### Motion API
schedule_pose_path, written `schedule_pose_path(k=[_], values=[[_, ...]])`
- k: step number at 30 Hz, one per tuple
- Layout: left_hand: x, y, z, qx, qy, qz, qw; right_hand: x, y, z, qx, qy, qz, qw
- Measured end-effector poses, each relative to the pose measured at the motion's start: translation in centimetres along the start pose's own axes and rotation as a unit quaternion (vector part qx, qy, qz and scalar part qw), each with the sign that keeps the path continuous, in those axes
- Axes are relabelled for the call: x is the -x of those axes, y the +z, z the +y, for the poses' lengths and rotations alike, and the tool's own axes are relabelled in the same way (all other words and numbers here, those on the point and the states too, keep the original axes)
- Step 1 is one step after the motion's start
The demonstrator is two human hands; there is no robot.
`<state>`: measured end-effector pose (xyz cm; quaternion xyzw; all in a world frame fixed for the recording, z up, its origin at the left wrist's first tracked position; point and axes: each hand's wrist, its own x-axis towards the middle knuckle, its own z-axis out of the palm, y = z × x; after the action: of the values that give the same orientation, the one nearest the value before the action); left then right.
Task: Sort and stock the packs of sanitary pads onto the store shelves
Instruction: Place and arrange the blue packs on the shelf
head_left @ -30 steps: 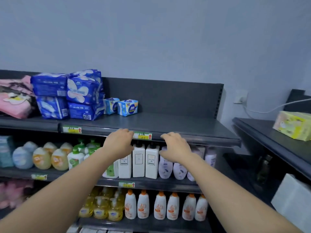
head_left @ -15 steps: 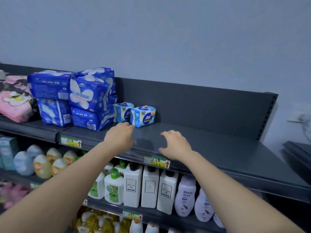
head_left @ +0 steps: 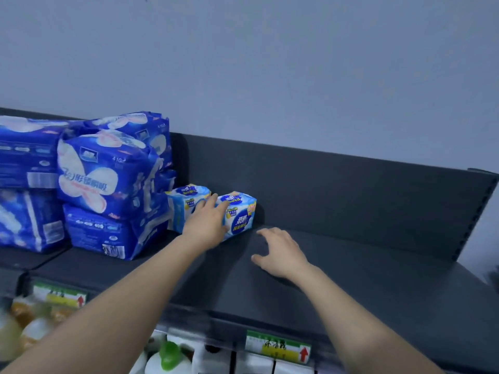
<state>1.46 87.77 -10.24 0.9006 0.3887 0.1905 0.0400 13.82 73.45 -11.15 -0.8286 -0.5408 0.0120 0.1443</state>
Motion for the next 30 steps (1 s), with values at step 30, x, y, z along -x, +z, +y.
schedule_pose_path(k=[30], values=[[-2.4,1.1,-2.8,-0.131,-0.046,0.108,0.984,-3.2,1.2,2.1,-0.520,0.107,0.061,0.845]])
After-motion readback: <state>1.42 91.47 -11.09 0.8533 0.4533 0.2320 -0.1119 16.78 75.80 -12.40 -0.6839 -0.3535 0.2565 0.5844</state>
